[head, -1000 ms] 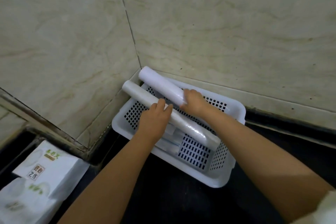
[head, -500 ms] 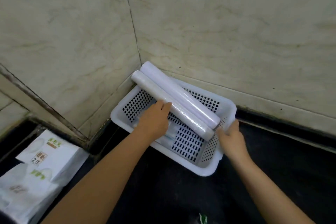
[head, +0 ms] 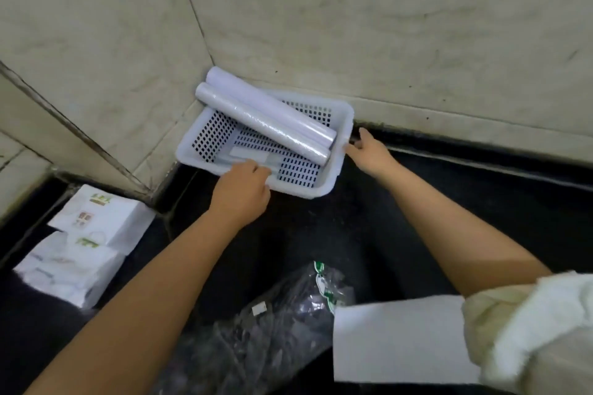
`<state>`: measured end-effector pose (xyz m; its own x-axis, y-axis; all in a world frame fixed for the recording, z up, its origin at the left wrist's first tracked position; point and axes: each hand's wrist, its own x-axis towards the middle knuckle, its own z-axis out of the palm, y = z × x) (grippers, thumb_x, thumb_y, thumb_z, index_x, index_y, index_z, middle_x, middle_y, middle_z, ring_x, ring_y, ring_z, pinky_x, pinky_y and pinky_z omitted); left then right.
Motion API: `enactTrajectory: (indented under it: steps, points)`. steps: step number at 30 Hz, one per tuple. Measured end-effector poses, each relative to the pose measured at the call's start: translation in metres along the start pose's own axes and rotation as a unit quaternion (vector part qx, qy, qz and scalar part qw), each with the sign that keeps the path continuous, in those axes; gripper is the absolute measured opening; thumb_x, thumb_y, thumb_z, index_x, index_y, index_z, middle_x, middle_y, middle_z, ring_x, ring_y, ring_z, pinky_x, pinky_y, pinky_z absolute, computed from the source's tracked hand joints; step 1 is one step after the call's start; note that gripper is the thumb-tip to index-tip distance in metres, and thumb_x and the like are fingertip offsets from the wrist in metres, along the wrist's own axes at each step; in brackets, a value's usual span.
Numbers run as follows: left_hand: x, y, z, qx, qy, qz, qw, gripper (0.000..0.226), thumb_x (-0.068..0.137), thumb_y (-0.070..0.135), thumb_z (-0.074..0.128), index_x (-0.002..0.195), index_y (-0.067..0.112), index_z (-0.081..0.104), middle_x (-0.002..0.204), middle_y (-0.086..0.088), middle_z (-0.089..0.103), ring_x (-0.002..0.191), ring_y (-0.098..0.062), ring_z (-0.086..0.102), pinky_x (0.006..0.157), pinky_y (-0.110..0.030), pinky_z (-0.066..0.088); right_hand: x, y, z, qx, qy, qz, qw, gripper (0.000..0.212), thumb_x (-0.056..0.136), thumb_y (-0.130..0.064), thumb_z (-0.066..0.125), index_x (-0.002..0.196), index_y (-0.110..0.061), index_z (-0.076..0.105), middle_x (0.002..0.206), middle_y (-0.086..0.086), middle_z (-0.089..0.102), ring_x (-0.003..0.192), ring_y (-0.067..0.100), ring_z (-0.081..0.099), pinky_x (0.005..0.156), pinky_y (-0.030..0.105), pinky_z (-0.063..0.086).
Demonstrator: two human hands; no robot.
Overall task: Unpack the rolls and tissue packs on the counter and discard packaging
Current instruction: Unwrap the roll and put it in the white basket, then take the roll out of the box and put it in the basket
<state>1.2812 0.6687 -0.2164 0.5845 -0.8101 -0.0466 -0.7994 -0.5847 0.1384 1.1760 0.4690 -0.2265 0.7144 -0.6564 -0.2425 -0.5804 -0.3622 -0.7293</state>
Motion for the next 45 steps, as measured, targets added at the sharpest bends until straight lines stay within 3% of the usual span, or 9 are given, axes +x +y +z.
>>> enactTrajectory:
  steps: [5, 9, 13, 19, 24, 28, 34, 38, 45]
  points:
    - [-0.034, 0.065, 0.009, 0.023, -0.030, 0.047, 0.998, 0.033, 0.092, 0.020, 0.047, 0.121, 0.005, 0.056, 0.119, -0.016, 0.057, 0.110, -0.031, 0.052, 0.084, -0.041, 0.046, -0.068, 0.039, -0.028, -0.183, -0.018, -0.087, 0.979, 0.051, 0.093, -0.022, 0.047, 0.138, -0.001, 0.034, 0.143, 0.020, 0.042, 0.130, 0.032, 0.041, 0.105, 0.035, 0.035]
    - [-0.062, 0.125, 0.019, 0.022, -0.047, 0.096, 0.994, 0.038, 0.093, 0.023, 0.047, 0.126, 0.007, 0.052, 0.125, -0.014, 0.053, 0.114, -0.030, 0.051, 0.089, -0.041, 0.047, -0.136, 0.079, -0.062, -0.235, -0.011, -0.087, 0.968, 0.047, 0.093, -0.021, 0.047, 0.135, -0.003, 0.040, 0.140, 0.018, 0.045, 0.129, 0.031, 0.041, 0.105, 0.036, 0.035]
    - [-0.096, 0.180, 0.030, 0.053, -0.083, 0.156, 0.983, 0.040, 0.094, 0.024, 0.043, 0.132, 0.010, 0.046, 0.136, -0.011, 0.047, 0.123, -0.029, 0.044, 0.098, -0.040, 0.042, -0.218, 0.121, -0.095, -0.261, 0.034, -0.036, 0.964, 0.045, 0.092, -0.020, 0.048, 0.133, -0.004, 0.043, 0.140, 0.016, 0.046, 0.129, 0.029, 0.042, 0.106, 0.037, 0.036]
    - [-0.147, 0.288, 0.034, 0.092, -0.086, 0.287, 0.950, 0.039, 0.094, 0.025, 0.043, 0.131, 0.011, 0.044, 0.133, -0.011, 0.047, 0.122, -0.029, 0.043, 0.095, -0.039, 0.041, -0.355, 0.181, -0.134, -0.312, 0.157, 0.051, 0.936, 0.040, 0.090, -0.021, 0.050, 0.127, -0.005, 0.051, 0.132, 0.012, 0.055, 0.120, 0.030, 0.050, 0.100, 0.040, 0.043]
    - [-0.201, 0.402, 0.039, 0.098, -0.105, 0.393, 0.908, 0.047, 0.093, 0.036, 0.045, 0.132, 0.011, 0.043, 0.136, -0.012, 0.046, 0.125, -0.031, 0.040, 0.099, -0.043, 0.039, -0.458, 0.232, -0.168, -0.323, 0.186, 0.135, 0.918, 0.042, 0.089, -0.024, 0.049, 0.128, -0.008, 0.050, 0.132, 0.011, 0.055, 0.121, 0.029, 0.049, 0.099, 0.039, 0.043]
    - [-0.239, 0.483, 0.051, 0.116, -0.111, 0.450, 0.878, 0.049, 0.093, 0.036, 0.045, 0.136, 0.012, 0.040, 0.138, -0.012, 0.044, 0.127, -0.031, 0.040, 0.100, -0.043, 0.039, -0.531, 0.284, -0.205, -0.304, 0.212, 0.209, 0.905, 0.034, 0.087, -0.022, 0.049, 0.115, -0.006, 0.058, 0.120, 0.013, 0.061, 0.112, 0.032, 0.053, 0.091, 0.039, 0.044]
    - [-0.273, 0.592, 0.086, 0.106, -0.152, 0.421, 0.888, 0.051, 0.091, 0.033, 0.049, 0.136, 0.012, 0.037, 0.137, -0.012, 0.043, 0.127, -0.030, 0.039, 0.101, -0.041, 0.039, -0.607, 0.390, -0.263, -0.246, 0.211, 0.282, 0.903, 0.034, 0.087, -0.022, 0.048, 0.117, -0.009, 0.058, 0.122, 0.013, 0.060, 0.113, 0.030, 0.053, 0.094, 0.039, 0.047]
    - [-0.287, 0.648, 0.112, 0.084, -0.174, 0.364, 0.911, 0.056, 0.089, 0.030, 0.053, 0.138, 0.012, 0.032, 0.137, -0.011, 0.042, 0.125, -0.029, 0.040, 0.097, -0.039, 0.042, -0.635, 0.456, -0.292, -0.202, 0.182, 0.313, 0.910, 0.043, 0.089, -0.025, 0.050, 0.129, -0.011, 0.049, 0.136, 0.010, 0.051, 0.126, 0.025, 0.046, 0.105, 0.037, 0.041]
    - [-0.281, 0.684, 0.131, 0.076, -0.156, 0.309, 0.935, 0.063, 0.087, 0.024, 0.056, 0.141, 0.014, 0.026, 0.144, -0.009, 0.030, 0.129, -0.027, 0.033, 0.097, -0.037, 0.042, -0.614, 0.501, -0.311, -0.132, 0.145, 0.279, 0.940, 0.056, 0.086, -0.028, 0.058, 0.136, -0.012, 0.041, 0.142, 0.008, 0.045, 0.131, 0.023, 0.040, 0.110, 0.032, 0.034]
